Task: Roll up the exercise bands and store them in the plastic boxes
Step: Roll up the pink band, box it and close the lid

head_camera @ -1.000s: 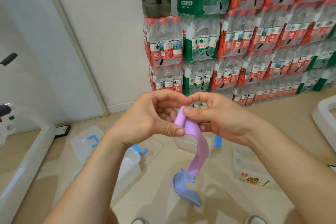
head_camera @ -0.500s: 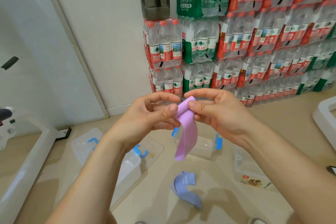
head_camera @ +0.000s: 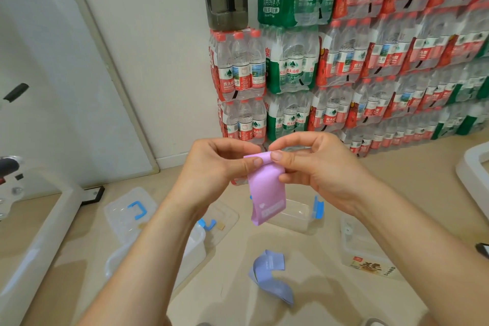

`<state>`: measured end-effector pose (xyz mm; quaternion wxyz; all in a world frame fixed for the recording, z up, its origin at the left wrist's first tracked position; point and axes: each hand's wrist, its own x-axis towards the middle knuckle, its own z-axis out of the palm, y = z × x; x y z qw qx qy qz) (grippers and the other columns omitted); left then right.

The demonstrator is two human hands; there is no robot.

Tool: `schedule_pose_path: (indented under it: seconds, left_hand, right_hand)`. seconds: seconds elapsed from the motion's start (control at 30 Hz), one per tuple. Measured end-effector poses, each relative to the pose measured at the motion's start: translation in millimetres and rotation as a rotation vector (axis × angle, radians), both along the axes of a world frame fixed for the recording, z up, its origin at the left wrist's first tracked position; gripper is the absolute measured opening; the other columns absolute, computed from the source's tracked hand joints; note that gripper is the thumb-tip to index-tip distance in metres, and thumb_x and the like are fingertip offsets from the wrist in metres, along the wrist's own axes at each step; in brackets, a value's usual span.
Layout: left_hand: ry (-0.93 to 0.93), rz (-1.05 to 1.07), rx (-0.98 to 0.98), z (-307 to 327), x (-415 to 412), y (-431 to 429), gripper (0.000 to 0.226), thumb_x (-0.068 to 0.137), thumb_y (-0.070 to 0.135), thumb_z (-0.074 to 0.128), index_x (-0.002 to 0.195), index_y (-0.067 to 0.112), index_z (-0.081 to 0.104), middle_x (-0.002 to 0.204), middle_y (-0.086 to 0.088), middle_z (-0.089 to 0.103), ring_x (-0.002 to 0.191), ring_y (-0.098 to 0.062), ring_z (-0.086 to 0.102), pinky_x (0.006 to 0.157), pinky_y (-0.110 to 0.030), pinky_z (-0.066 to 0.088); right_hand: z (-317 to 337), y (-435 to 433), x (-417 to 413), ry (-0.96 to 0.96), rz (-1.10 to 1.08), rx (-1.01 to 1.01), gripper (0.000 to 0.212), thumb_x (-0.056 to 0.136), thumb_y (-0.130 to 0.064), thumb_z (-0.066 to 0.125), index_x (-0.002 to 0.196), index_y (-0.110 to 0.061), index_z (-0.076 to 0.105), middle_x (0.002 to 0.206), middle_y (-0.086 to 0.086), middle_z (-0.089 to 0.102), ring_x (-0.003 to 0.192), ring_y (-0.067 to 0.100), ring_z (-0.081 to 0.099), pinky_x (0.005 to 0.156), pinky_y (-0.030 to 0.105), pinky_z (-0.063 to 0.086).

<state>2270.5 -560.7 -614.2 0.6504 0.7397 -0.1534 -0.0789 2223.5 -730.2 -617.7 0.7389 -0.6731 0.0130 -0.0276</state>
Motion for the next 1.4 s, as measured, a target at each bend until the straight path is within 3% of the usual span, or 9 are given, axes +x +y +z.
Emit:
schedule_pose_path:
  seconds: [0.23, 0.37, 0.57, 0.7, 0.83, 0.93, 1.13, 1.3, 1.4]
  left_hand:
    - [-0.018, -0.003, -0.011, -0.6, 0.4, -2.1, 0.015, 0.07, -0.002, 0.077, 0.079, 0.01, 0.074, 0.076, -0.009, 0.075, 0.071, -0.019, 0.068, 0.075, -0.039, 0.053]
    - [-0.025, -0.012, -0.026, -1.1, 1.3, -1.8, 0.019, 0.07, -0.007, 0.075, 0.076, 0.01, 0.073, 0.071, -0.005, 0.074, 0.069, -0.018, 0.067, 0.073, -0.04, 0.051]
    - [-0.01, -0.066, -0.06, -6.2, 1.7, -3.8, 0.02, 0.075, -0.005, 0.072, 0.087, 0.011, 0.069, 0.079, -0.004, 0.073, 0.074, -0.016, 0.067, 0.069, -0.029, 0.054]
    - [0.056, -0.129, -0.084, -9.3, -1.1, -6.9, 0.029, 0.083, 0.009, 0.067, 0.112, 0.011, 0.063, 0.1, -0.016, 0.072, 0.085, -0.022, 0.069, 0.081, -0.036, 0.056]
    - [0.065, -0.123, -0.081, -8.6, -3.5, -11.2, 0.027, 0.086, 0.021, 0.063, 0.106, 0.004, 0.068, 0.1, -0.016, 0.073, 0.091, -0.029, 0.07, 0.083, -0.041, 0.056]
    - [0.078, -0.104, -0.089, -8.1, -2.4, -10.4, 0.031, 0.082, 0.028, 0.065, 0.101, 0.004, 0.071, 0.096, -0.016, 0.074, 0.086, -0.027, 0.071, 0.08, -0.039, 0.057]
    - [0.049, -0.079, -0.111, -7.6, -2.5, -8.7, 0.015, 0.082, 0.012, 0.068, 0.095, 0.007, 0.075, 0.089, -0.013, 0.076, 0.078, -0.022, 0.071, 0.074, -0.036, 0.057]
    - [0.049, -0.079, -0.134, -7.1, -2.8, -8.3, 0.018, 0.08, 0.002, 0.068, 0.098, 0.004, 0.073, 0.09, -0.015, 0.075, 0.08, -0.026, 0.072, 0.074, -0.037, 0.059]
    - [0.05, -0.079, -0.135, -7.1, -1.2, -6.3, 0.02, 0.078, -0.001, 0.069, 0.097, 0.006, 0.073, 0.089, -0.013, 0.075, 0.078, -0.024, 0.072, 0.072, -0.034, 0.06]
  right_hand:
    - [-0.1, -0.9, -0.1, 0.019, 0.0, 0.031, 0.006, 0.077, -0.008, 0.073, 0.078, -0.013, 0.073, 0.079, 0.009, 0.072, 0.068, 0.017, 0.065, 0.055, 0.02, 0.053]
    - [0.0, -1.5, -1.2, 0.061, 0.024, -0.005, 0.012, 0.078, -0.01, 0.073, 0.09, -0.008, 0.074, 0.088, 0.015, 0.072, 0.072, 0.019, 0.065, 0.058, 0.022, 0.055]
    - [0.4, -1.0, -1.2, 0.058, -0.015, -0.061, 0.012, 0.078, -0.007, 0.073, 0.09, -0.007, 0.074, 0.074, 0.012, 0.07, 0.059, 0.017, 0.059, 0.05, 0.02, 0.049]
    - [2.4, -1.8, -1.4, 0.029, -0.061, 0.006, 0.012, 0.076, -0.001, 0.073, 0.085, -0.009, 0.072, 0.08, 0.017, 0.07, 0.064, 0.024, 0.057, 0.045, 0.019, 0.045]
    - [3.5, -3.7, -2.2, -0.003, -0.07, -0.011, 0.015, 0.074, 0.001, 0.073, 0.082, -0.011, 0.072, 0.077, 0.012, 0.072, 0.066, 0.022, 0.057, 0.047, 0.019, 0.045]
    - [3.5, -3.3, -2.5, -0.019, -0.066, -0.041, 0.017, 0.074, 0.004, 0.073, 0.079, -0.013, 0.071, 0.074, 0.007, 0.073, 0.068, 0.021, 0.059, 0.048, 0.018, 0.045]
    - [2.9, -3.8, -2.8, 0.017, -0.031, -0.043, 0.017, 0.077, 0.003, 0.071, 0.082, -0.014, 0.07, 0.082, 0.012, 0.073, 0.066, 0.02, 0.058, 0.047, 0.019, 0.045]
    - [2.2, -5.0, -2.2, 0.039, 0.016, 0.029, 0.005, 0.082, -0.01, 0.068, 0.084, -0.014, 0.07, 0.082, 0.012, 0.068, 0.066, 0.02, 0.061, 0.049, 0.02, 0.047]
    - [-0.5, -4.5, -1.5, 0.087, 0.047, -0.008, 0.013, 0.084, -0.014, 0.066, 0.096, -0.009, 0.071, 0.084, 0.014, 0.069, 0.068, 0.02, 0.061, 0.05, 0.019, 0.047]
